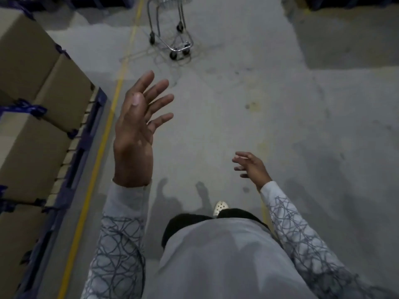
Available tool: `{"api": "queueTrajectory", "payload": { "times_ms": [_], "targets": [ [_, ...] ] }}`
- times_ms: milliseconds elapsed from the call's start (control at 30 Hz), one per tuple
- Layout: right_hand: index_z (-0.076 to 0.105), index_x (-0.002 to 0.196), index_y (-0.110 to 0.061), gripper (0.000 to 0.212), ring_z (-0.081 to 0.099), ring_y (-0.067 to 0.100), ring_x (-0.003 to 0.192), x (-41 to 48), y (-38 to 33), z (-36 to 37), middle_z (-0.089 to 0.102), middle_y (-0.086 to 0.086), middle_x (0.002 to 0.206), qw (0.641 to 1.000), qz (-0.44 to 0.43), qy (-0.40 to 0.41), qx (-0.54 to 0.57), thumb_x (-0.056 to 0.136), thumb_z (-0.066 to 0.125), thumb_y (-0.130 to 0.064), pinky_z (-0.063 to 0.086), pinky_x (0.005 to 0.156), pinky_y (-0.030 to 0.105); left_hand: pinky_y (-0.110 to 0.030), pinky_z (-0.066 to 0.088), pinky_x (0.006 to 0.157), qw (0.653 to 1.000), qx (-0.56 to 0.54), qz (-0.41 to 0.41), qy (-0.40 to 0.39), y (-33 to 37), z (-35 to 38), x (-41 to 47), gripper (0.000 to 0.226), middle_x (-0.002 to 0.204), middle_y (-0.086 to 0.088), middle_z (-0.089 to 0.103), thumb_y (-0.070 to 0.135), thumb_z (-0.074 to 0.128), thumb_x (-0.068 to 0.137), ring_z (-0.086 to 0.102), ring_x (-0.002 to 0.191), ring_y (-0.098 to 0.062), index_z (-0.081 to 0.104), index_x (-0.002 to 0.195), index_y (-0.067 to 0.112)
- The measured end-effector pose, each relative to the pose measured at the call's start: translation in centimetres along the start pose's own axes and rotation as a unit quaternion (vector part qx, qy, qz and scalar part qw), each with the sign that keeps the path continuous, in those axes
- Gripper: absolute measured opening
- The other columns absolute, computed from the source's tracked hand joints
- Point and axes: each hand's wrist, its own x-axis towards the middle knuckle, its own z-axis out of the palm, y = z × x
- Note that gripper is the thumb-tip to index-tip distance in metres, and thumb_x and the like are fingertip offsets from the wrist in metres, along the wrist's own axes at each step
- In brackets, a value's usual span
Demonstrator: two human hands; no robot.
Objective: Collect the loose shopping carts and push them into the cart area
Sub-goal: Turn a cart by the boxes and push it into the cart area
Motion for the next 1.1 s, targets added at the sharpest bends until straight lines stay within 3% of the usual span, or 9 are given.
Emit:
{"api": "queueTrajectory", "payload": {
  "times_ms": [133, 267, 467, 733, 867, 1100],
  "targets": [
    [0.067, 0.119, -0.025, 0.023, 0.072, 0.022, 0.093, 8.6, -8.5, 1.4, 0.075, 0.000, 0.111, 0.999, -0.021, -0.038, -0.022, 0.097, 0.064, -0.030, 0.050, 0.078, 0.034, -0.059, 0.042, 0.107, 0.999, 0.000, -0.021, 0.042, -2.1, -1.0, 9.5, 0.076, 0.144, -0.009, 0.056, 0.065, 0.059, 0.087, 0.055, 0.131, -0.030, 0.046, 0.145, 0.017],
    [0.068, 0.117, -0.027, 0.021, 0.073, 0.021, 0.095, 18.8, -14.5, 2.9, 0.076, -0.004, 0.108, 0.997, -0.042, -0.051, -0.027, 0.097, 0.064, -0.030, 0.052, 0.080, 0.036, -0.064, 0.039, 0.108, 0.997, 0.002, -0.053, 0.061, -7.4, -2.6, 20.0, 0.068, 0.143, -0.007, 0.058, 0.052, 0.045, 0.092, 0.056, 0.130, -0.029, 0.045, 0.147, 0.012],
    [0.068, 0.117, -0.029, 0.021, 0.072, 0.021, 0.099, 34.9, -26.6, 5.4, 0.073, 0.003, 0.116, 0.996, -0.091, -0.022, -0.010, 0.097, 0.065, -0.032, 0.054, 0.084, 0.039, -0.056, 0.045, 0.106, 0.995, -0.001, -0.083, 0.057, -14.3, -5.3, 39.7, 0.071, 0.140, -0.006, 0.060, 0.055, 0.048, 0.088, 0.058, 0.127, -0.027, 0.047, 0.146, 0.014],
    [0.063, 0.126, -0.024, 0.031, 0.068, 0.019, 0.110, 46.5, -51.6, 7.8, 0.070, -0.002, 0.124, 0.968, -0.246, 0.029, 0.045, 0.098, 0.059, -0.036, 0.053, 0.084, 0.037, -0.061, 0.044, 0.106, 0.982, 0.022, -0.183, 0.039, -20.3, -8.9, 64.0, 0.065, 0.133, -0.002, 0.066, 0.059, 0.055, 0.084, 0.063, 0.120, -0.024, 0.056, 0.138, 0.023],
    [0.055, 0.135, -0.014, 0.035, 0.066, 0.022, 0.115, 52.5, -59.7, 8.0, 0.067, 0.001, 0.129, 0.941, -0.336, 0.026, 0.038, 0.104, 0.049, -0.029, 0.055, 0.089, 0.038, -0.054, 0.048, 0.101, 0.978, 0.015, -0.201, 0.046, -23.5, -10.1, 74.1, 0.064, 0.131, -0.002, 0.067, 0.059, 0.055, 0.084, 0.064, 0.119, -0.025, 0.057, 0.136, 0.023],
    [0.057, 0.134, -0.017, 0.039, 0.065, 0.021, 0.116, 72.5, -65.2, 10.2, 0.069, -0.001, 0.126, 0.957, -0.287, 0.000, 0.041, 0.097, 0.055, -0.032, 0.055, 0.088, 0.035, -0.053, 0.048, 0.099, 0.962, -0.011, -0.244, 0.120, -31.6, -11.6, 90.8, 0.067, 0.128, -0.003, 0.069, 0.060, 0.059, 0.080, 0.065, 0.118, -0.027, 0.059, 0.134, 0.022]
  ]
}}
